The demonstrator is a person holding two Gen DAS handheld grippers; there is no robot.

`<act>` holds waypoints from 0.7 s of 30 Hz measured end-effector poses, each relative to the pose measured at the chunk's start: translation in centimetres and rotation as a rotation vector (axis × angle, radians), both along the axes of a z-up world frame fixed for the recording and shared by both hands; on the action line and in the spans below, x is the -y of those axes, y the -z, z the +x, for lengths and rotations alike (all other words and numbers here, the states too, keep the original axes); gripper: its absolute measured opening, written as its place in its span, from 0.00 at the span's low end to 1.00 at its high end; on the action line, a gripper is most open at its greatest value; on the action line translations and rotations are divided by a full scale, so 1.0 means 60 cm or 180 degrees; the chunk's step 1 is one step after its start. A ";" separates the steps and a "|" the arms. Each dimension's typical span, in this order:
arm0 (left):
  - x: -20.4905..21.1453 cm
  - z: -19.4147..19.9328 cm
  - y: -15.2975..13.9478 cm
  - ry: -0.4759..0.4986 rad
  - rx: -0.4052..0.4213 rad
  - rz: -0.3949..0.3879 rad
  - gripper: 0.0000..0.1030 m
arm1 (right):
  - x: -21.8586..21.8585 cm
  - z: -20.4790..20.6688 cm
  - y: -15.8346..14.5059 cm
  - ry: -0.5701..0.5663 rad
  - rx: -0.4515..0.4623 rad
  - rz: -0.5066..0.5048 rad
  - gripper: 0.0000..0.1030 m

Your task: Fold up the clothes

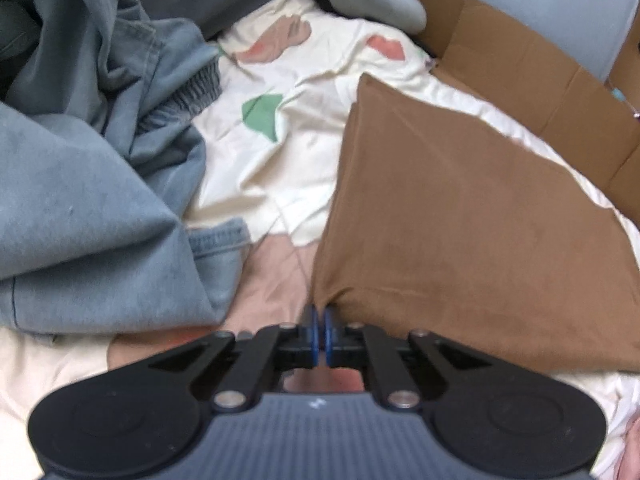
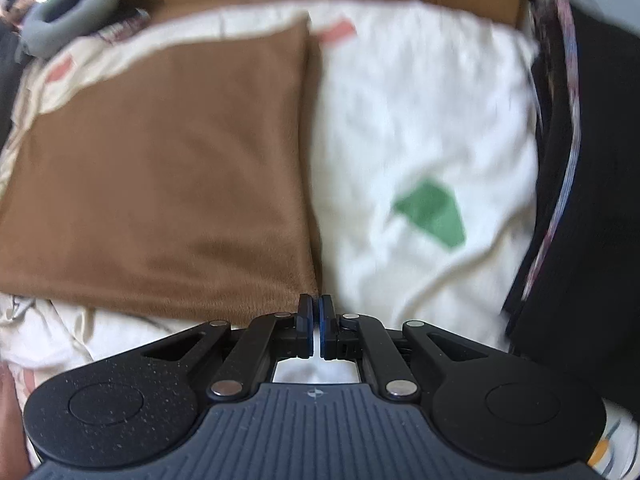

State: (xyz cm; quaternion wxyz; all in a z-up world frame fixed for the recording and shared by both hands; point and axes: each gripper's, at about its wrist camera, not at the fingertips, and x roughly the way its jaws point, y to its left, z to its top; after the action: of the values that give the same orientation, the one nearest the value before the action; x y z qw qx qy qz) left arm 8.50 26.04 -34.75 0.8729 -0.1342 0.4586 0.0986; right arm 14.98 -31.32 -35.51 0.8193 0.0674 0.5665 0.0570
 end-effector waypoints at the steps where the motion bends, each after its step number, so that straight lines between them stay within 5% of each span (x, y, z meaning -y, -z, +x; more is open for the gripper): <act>1: -0.001 -0.001 -0.003 -0.0004 -0.0020 0.0025 0.09 | -0.001 -0.002 0.000 0.0024 -0.0025 -0.0063 0.02; 3: -0.001 -0.003 -0.010 -0.0017 -0.0071 0.0150 0.19 | -0.001 -0.005 -0.010 0.0019 0.0042 -0.0144 0.04; 7: 0.017 -0.002 -0.035 0.0043 0.0068 0.0477 0.20 | 0.000 -0.009 -0.038 -0.0007 0.0284 -0.0112 0.05; 13: 0.083 0.027 -0.050 0.0381 0.0269 0.0443 0.21 | -0.042 0.000 -0.047 -0.0246 0.0439 0.0136 0.06; 15: 0.105 0.035 -0.045 0.0524 0.0271 0.0421 0.23 | -0.058 0.001 -0.041 -0.0306 0.0422 0.0175 0.17; 21: 0.159 0.047 -0.021 0.0763 0.0194 0.0404 0.49 | -0.092 0.005 -0.023 -0.0284 0.0395 0.0306 0.26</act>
State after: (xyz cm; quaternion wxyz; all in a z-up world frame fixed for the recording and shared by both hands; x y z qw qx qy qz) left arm 11.32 16.50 -33.49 0.8987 -0.0260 0.4375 0.0183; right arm 15.28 -25.78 -34.14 0.8453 0.0777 0.5138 0.1247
